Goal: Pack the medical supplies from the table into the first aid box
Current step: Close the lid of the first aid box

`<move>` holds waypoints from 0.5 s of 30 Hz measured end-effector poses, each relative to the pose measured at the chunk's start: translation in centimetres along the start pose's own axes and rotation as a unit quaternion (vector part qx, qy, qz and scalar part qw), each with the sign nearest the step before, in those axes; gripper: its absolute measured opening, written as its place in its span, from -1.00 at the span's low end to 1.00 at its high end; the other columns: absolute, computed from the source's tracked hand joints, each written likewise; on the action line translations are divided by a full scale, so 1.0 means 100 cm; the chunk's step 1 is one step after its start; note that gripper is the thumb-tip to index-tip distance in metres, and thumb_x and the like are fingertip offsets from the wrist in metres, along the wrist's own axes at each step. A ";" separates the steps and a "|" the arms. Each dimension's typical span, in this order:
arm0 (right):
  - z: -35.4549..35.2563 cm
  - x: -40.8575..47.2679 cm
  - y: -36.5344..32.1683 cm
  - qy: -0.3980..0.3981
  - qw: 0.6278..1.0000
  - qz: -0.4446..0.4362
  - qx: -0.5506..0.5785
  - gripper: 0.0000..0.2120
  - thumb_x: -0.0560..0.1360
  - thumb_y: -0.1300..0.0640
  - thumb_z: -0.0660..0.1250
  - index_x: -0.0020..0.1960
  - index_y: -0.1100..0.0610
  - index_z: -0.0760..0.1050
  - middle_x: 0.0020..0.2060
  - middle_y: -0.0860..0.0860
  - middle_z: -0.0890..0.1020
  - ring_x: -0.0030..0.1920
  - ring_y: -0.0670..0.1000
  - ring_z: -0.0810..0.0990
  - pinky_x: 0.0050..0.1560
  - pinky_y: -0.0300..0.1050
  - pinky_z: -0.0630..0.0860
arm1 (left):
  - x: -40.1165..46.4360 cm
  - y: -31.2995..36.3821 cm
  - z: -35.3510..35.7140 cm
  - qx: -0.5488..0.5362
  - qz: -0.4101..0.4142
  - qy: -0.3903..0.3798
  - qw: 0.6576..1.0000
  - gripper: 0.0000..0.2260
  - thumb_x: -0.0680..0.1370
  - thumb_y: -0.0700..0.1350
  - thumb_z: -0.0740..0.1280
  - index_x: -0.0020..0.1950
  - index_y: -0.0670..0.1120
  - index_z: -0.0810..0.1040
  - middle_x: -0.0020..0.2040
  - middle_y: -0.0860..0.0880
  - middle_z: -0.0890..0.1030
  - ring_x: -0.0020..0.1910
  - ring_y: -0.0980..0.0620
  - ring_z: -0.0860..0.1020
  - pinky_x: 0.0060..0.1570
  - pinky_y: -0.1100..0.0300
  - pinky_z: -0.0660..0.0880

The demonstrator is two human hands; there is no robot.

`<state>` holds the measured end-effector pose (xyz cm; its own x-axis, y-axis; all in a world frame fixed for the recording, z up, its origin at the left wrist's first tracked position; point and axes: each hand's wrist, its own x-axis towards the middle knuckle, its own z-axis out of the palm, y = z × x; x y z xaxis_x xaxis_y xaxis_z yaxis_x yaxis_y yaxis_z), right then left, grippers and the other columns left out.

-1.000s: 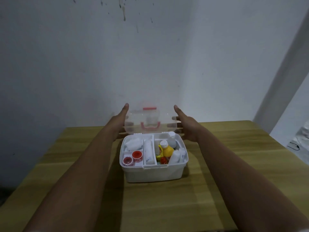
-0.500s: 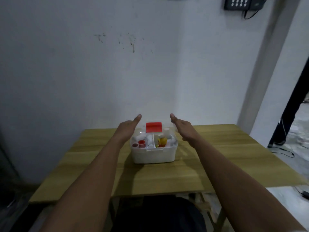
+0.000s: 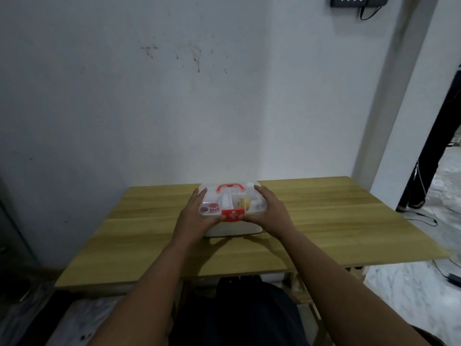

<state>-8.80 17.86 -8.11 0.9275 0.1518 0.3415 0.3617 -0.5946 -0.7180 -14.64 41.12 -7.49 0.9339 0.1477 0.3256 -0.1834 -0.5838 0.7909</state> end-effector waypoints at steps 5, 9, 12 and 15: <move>0.002 0.010 0.004 0.014 1.000 -0.001 -0.008 0.02 0.17 -0.38 0.60 0.53 -0.12 0.33 0.53 -0.11 0.39 0.46 -0.02 0.42 0.36 0.07 0.50 | 0.013 -0.005 0.005 0.012 0.015 0.006 1.000 -0.16 0.41 0.00 0.61 0.62 0.09 0.29 0.65 0.05 0.20 0.27 0.20 0.40 0.17 0.16 0.54; 0.000 0.030 0.009 -0.003 0.999 -0.003 -0.044 0.03 0.21 -0.27 0.64 0.57 -0.11 0.26 0.56 -0.08 0.35 0.48 0.03 0.41 0.38 0.11 0.49 | 0.035 -0.009 0.012 0.002 0.005 -0.007 1.000 -0.13 0.42 0.00 0.61 0.63 0.13 0.24 0.66 0.07 0.17 0.34 0.13 0.44 0.24 0.01 0.57; -0.002 0.048 0.021 -0.016 0.998 -0.018 -0.063 0.04 0.27 -0.08 0.67 0.60 -0.07 0.19 0.58 -0.04 0.32 0.48 0.07 0.40 0.38 0.09 0.48 | 0.058 -0.020 0.015 -0.023 -0.004 -0.041 0.999 -0.06 0.39 -0.03 0.63 0.64 0.21 0.16 0.66 0.15 0.12 0.45 0.03 0.41 0.24 -0.09 0.59; 0.000 0.072 0.032 -0.006 0.999 -0.018 -0.047 0.00 0.29 -0.02 0.67 0.59 -0.03 0.21 0.55 -0.03 0.35 0.44 0.07 0.43 0.34 0.02 0.48 | 0.088 -0.027 0.023 -0.014 0.007 -0.050 0.999 -0.08 0.44 -0.12 0.60 0.65 0.18 0.15 0.67 0.13 0.11 0.50 -0.05 0.38 0.24 -0.10 0.59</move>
<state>-0.95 17.04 -7.94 0.9155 0.1836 0.3580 0.3846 -0.6601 -0.6452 -5.24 42.16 -7.94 0.9571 0.0588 0.2839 -0.2031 -0.5626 0.8014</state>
